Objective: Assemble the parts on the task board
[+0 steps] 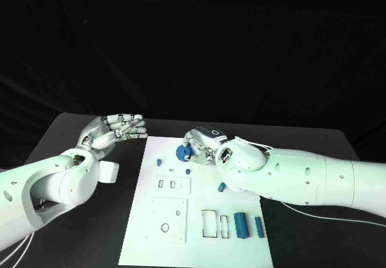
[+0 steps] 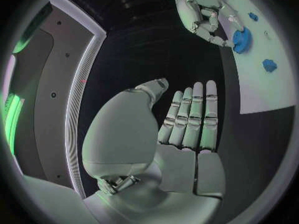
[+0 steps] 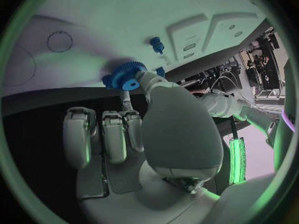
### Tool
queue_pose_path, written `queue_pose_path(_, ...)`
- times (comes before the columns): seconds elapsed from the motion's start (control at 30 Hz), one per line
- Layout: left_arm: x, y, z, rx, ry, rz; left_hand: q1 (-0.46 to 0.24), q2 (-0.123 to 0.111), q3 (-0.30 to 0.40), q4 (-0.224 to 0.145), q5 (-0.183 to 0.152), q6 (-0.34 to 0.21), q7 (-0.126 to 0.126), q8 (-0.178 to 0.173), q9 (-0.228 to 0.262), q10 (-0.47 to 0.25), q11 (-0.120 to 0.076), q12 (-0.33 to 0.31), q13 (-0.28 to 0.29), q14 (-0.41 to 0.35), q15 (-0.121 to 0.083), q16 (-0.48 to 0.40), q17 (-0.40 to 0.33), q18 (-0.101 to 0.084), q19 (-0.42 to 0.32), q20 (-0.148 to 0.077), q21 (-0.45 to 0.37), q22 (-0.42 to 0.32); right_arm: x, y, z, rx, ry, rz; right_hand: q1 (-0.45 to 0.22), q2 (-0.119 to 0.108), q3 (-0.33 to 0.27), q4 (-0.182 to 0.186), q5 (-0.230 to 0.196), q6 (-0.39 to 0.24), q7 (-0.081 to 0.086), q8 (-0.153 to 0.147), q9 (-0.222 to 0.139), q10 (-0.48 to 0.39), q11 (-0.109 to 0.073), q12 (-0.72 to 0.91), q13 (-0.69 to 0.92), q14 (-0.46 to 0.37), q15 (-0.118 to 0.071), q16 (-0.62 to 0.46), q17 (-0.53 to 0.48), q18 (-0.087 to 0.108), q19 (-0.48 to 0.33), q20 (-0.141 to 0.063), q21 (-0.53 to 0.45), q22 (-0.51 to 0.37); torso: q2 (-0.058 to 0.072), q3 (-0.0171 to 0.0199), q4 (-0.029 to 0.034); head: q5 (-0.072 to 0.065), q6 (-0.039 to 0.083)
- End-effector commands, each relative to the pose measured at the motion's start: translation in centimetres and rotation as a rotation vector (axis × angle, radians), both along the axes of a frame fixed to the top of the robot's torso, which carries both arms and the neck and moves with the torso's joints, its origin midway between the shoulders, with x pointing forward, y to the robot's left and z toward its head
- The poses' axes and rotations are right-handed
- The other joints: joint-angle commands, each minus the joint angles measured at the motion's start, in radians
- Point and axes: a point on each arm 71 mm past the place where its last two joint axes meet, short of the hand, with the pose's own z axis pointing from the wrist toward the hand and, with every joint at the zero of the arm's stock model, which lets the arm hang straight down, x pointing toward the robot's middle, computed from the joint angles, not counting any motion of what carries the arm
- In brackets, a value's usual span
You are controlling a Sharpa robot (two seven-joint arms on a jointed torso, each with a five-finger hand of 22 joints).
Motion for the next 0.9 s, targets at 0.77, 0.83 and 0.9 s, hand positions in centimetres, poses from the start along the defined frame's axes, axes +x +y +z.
queue_pose_path(0.77,0.00,-0.15,0.06,-0.008,-0.001,-0.014,-0.004,0.003,0.002,-0.006,-0.004,-0.001,0.019,-0.007,-0.001,-0.002,0.002,-0.006,0.001,-0.004,0.002,-0.007,0.002,0.010,-0.006,0.000,0.007,0.001,0.24,0.03,-0.56,-0.010,0.044,0.008,-0.149,0.060,-0.271,0.013,0.008,-0.058,0.017,-0.131,0.014,0.021,0.043,-0.029,0.152,0.093,0.036,0.005,0.201,-0.010,0.000,0.035,-0.018,0.127,0.000,0.0000,-0.0002,0.000,-0.002)
queue_pose_path(0.83,0.01,-0.15,0.06,-0.007,-0.001,-0.014,-0.004,0.003,0.002,-0.006,-0.004,-0.001,0.019,-0.007,-0.001,-0.002,0.002,-0.006,0.001,-0.004,0.002,-0.007,0.002,0.010,-0.006,0.000,0.007,0.001,0.23,0.02,-0.61,-0.012,0.051,0.010,-0.155,0.067,-0.271,0.013,0.008,-0.050,0.014,-0.128,0.016,0.022,0.041,-0.027,0.154,0.094,0.035,0.006,0.203,-0.010,0.000,0.033,-0.018,0.128,0.000,-0.0002,0.0002,0.000,-0.003)
queue_pose_path(0.9,0.02,-0.14,0.05,-0.007,-0.001,-0.013,-0.004,0.003,0.002,-0.006,-0.004,-0.001,0.019,-0.007,-0.001,-0.002,0.002,-0.006,0.001,-0.004,0.002,-0.007,0.002,0.010,-0.006,0.000,0.007,0.001,0.22,0.01,-0.65,-0.015,0.057,0.011,-0.160,0.072,-0.270,0.012,0.008,-0.043,0.012,-0.126,0.017,0.024,0.039,-0.025,0.156,0.094,0.033,0.006,0.203,-0.010,0.001,0.032,-0.017,0.129,0.000,-0.0004,0.0006,0.000,-0.003)
